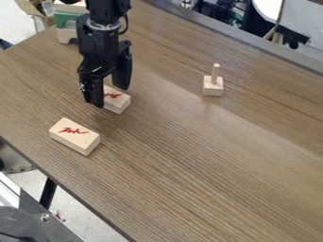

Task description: Move the rectangular block on top of the tower

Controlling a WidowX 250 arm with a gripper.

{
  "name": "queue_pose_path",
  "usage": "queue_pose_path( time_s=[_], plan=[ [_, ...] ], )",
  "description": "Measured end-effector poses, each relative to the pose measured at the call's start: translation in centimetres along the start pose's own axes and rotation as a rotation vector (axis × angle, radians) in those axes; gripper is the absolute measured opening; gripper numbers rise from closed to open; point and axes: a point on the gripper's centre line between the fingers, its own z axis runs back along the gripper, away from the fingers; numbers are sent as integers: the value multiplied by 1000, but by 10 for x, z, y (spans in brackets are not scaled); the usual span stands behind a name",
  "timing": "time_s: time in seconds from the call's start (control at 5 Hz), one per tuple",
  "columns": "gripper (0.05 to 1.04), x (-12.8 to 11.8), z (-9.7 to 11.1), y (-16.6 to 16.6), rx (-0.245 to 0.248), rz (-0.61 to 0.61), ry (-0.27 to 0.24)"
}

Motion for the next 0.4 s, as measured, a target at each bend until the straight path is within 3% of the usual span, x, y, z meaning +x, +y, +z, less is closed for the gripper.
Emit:
queue_pose_path(
  time_s=[0.2,0.4],
  plan=[
    [999,-2,-7,4,25,2,11],
    [952,0,-15,0,17,40,48]
  ],
)
